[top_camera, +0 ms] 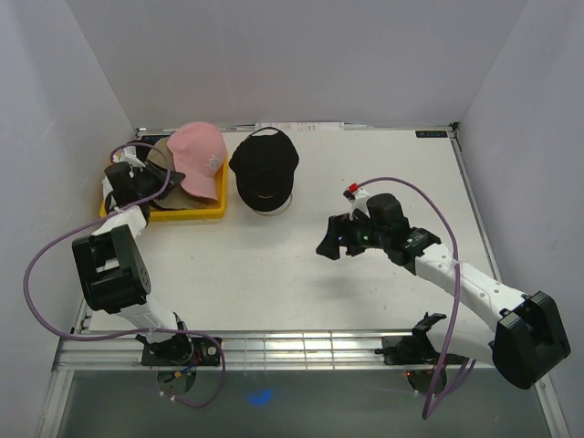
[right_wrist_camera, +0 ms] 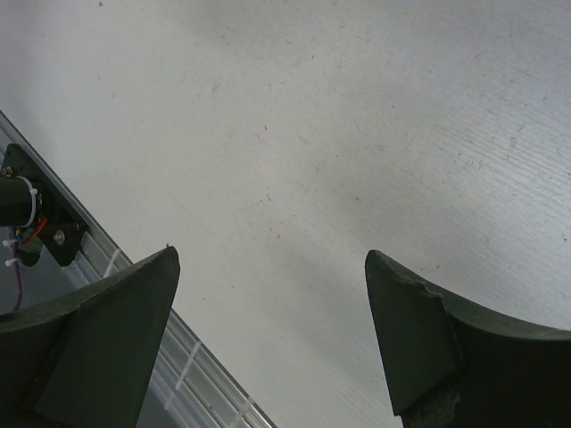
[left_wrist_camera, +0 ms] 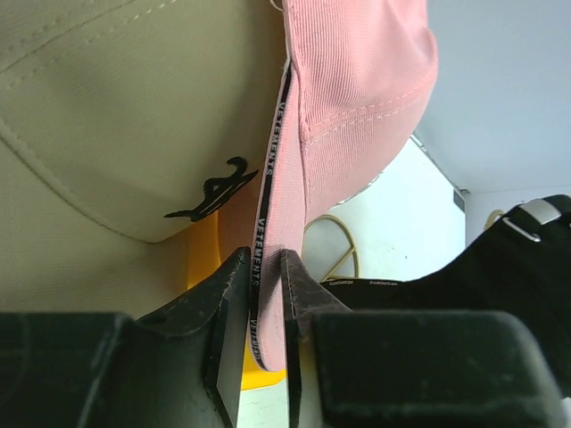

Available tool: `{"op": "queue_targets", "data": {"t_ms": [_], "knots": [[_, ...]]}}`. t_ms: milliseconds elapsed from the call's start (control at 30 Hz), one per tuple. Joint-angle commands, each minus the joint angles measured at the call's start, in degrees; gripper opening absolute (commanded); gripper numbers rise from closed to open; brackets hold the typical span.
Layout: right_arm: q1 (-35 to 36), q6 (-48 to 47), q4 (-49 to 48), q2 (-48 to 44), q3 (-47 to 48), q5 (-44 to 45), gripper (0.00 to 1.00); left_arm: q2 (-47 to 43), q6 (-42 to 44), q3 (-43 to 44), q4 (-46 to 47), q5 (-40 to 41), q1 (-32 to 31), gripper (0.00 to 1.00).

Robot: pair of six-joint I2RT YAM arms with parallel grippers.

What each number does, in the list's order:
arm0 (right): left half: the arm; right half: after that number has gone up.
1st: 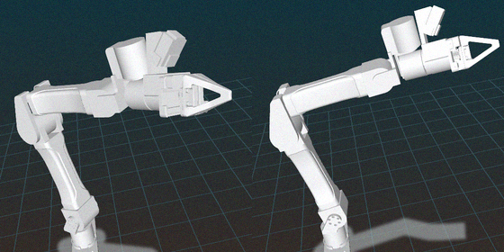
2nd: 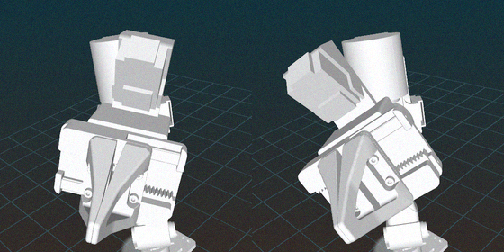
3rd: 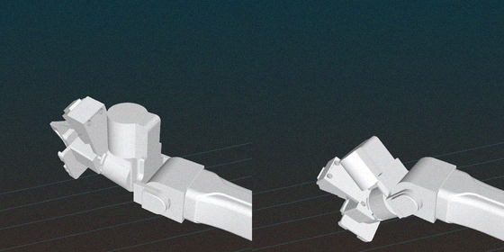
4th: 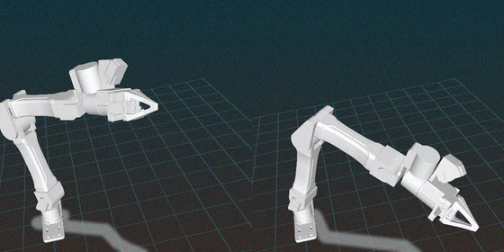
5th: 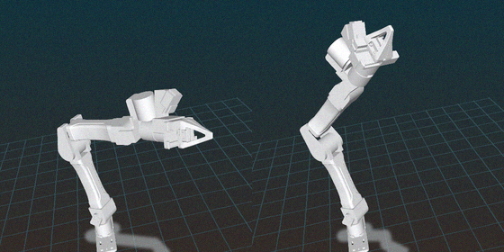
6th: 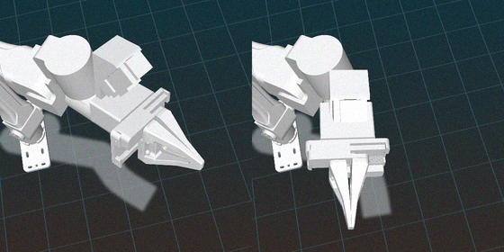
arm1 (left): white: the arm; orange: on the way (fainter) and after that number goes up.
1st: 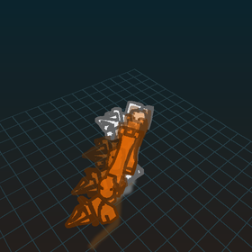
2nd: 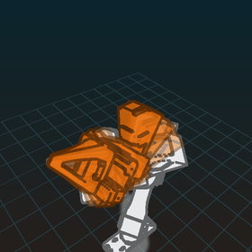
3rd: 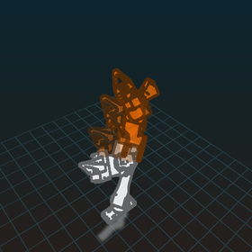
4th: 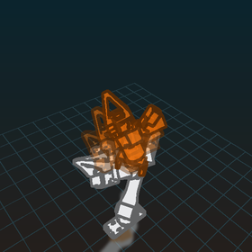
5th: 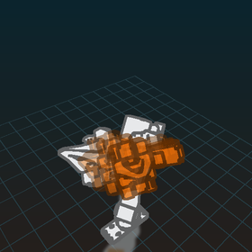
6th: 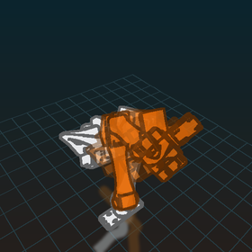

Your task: Stack the hats

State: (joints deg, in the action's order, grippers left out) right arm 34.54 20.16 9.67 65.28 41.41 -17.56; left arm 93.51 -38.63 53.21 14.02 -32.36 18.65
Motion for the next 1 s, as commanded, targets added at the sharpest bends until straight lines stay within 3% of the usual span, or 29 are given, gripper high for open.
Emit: {"op": "queue_targets", "data": {"t_ms": [0, 700, 967], "knots": [[-0.18, -0.21, -1.59, -0.41, 0.08, -0.37, 0.9, -2.2, -1.88, 2.95, 0.92, -2.18, 0.42, 0.0], [-0.09, -1.09, 0.17, 0.2, 1.39, 0.16, 0.9, -4.92, -18.13, 4.97, 11.9, -6.22, 0.94, 0.0], [-0.18, -1.79, 1.22, 0.38, 2.19, 0.69, 0.9, -5.89, -24.38, 2.43, 16.83, -3.77, 1.03, 0.0]]}}
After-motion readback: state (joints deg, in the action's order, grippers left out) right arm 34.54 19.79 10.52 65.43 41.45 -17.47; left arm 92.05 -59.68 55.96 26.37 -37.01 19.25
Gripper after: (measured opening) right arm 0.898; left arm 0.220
